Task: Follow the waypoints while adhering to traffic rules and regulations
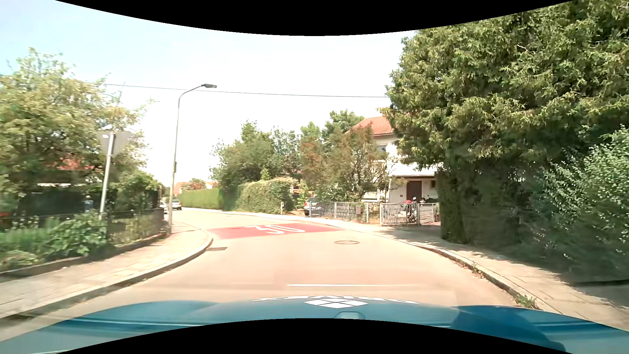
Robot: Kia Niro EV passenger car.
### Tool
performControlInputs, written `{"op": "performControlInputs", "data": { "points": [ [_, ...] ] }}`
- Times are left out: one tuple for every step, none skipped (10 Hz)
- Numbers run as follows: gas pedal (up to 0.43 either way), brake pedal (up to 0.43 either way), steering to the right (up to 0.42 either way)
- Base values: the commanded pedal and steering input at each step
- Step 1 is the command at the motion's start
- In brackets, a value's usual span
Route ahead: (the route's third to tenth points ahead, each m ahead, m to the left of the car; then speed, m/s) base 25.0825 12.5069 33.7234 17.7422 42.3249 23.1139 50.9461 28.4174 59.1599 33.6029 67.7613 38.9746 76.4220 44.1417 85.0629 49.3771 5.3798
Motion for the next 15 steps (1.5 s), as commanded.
{"op": "performControlInputs", "data": {
  "points": [
    [0.197,0.0,0.194],
    [0.197,0.0,0.153],
    [0.197,0.0,0.112],
    [0.197,0.0,0.079],
    [0.197,0.0,0.031],
    [0.22,0.0,-0.017],
    [0.22,0.0,-0.054],
    [0.22,0.0,-0.097],
    [0.22,0.0,-0.15],
    [0.22,0.0,-0.184],
    [0.22,0.0,-0.221],
    [0.209,0.0,-0.24],
    [0.197,0.0,-0.242],
    [0.197,0.0,-0.248],
    [0.197,0.0,-0.255]
  ]
}}
